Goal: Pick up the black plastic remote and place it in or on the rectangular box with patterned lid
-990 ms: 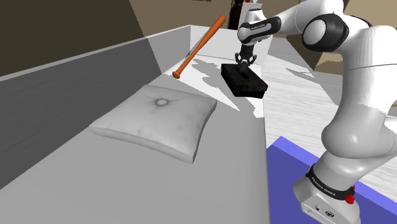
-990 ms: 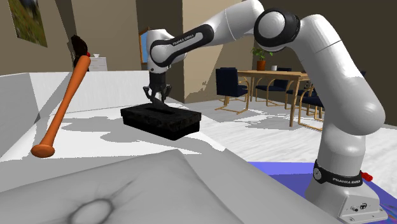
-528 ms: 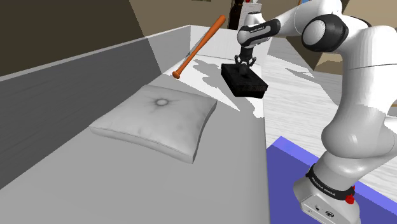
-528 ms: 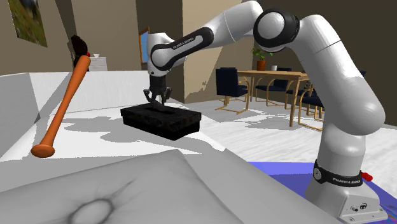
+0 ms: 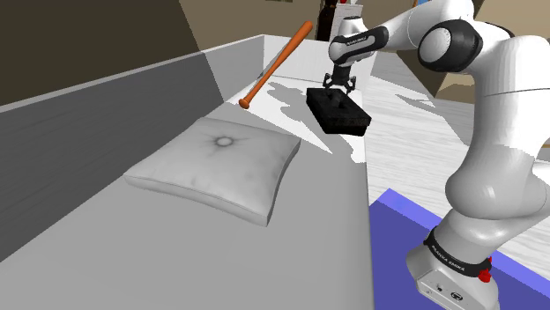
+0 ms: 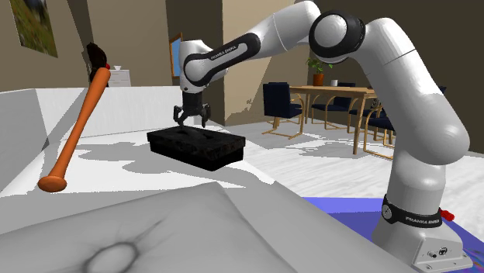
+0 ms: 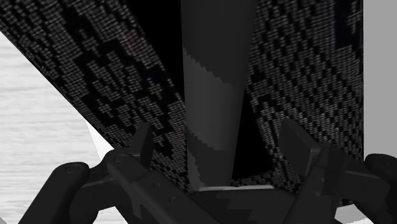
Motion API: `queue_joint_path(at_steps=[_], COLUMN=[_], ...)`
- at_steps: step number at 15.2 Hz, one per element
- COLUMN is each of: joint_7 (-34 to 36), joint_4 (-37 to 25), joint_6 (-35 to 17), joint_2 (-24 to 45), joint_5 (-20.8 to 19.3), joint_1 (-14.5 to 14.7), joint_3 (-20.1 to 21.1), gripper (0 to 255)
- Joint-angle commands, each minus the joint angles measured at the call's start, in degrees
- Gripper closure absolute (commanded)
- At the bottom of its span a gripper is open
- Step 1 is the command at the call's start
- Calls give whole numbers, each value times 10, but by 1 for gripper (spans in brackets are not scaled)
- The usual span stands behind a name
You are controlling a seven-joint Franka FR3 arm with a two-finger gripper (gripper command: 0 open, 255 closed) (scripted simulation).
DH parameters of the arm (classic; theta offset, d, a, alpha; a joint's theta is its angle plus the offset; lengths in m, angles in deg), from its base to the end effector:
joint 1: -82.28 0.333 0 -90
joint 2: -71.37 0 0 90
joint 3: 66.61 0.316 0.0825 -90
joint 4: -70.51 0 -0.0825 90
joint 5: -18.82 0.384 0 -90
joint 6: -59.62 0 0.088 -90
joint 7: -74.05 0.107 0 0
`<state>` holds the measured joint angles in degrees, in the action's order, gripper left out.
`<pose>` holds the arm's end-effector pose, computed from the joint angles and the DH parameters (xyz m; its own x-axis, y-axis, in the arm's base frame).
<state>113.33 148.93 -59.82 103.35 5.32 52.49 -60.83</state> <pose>0.6556 -0.3215 0.4112 0.5094 -0.8310 0.2237 -0.8560 -0.5160 0.0325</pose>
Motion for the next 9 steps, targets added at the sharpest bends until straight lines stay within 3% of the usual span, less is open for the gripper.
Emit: queue_joint_path(at_steps=[1, 5, 9], joint_7=[0, -4, -4], joint_4=[0, -24, -24], joint_6=[0, 54, 54], joint_2=[0, -30, -30], joint_5=[0, 5, 5], joint_1=[0, 5, 5], joint_3=[0, 4, 4], gripper=[0, 0, 0])
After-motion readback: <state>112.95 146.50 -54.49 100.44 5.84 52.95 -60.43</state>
